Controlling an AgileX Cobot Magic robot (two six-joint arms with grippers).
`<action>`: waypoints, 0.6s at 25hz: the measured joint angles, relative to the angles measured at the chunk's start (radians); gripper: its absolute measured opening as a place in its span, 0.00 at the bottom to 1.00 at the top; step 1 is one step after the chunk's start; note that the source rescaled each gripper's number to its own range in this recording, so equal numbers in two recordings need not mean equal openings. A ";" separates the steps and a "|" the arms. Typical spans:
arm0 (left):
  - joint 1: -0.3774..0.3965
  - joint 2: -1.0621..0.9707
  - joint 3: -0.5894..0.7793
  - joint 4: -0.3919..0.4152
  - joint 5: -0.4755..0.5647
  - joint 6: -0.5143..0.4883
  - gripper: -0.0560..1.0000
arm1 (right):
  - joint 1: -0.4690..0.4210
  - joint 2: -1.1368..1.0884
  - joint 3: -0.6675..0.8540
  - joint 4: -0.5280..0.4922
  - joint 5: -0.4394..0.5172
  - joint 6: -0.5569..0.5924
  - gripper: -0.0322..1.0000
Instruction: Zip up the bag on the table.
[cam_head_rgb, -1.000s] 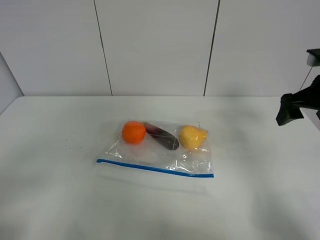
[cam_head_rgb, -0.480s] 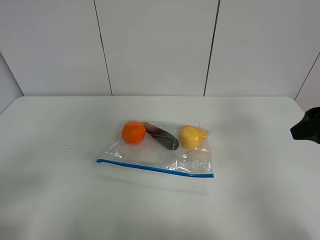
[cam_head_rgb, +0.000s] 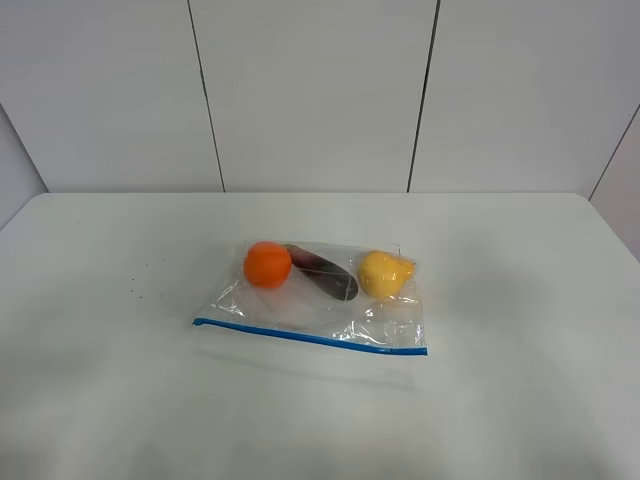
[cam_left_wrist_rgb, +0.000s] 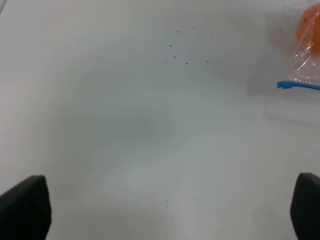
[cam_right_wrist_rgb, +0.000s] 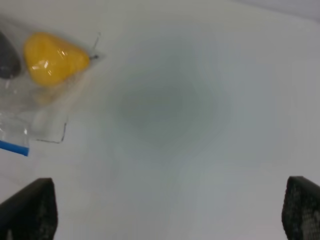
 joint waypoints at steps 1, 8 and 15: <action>0.000 0.000 0.000 0.000 0.000 0.000 1.00 | 0.000 -0.038 0.004 0.001 0.010 0.001 1.00; 0.000 0.000 0.000 0.000 -0.001 0.000 1.00 | 0.000 -0.285 0.065 0.020 0.066 0.035 1.00; 0.000 0.000 0.000 0.000 -0.001 0.000 1.00 | 0.000 -0.411 0.085 0.016 0.133 0.093 1.00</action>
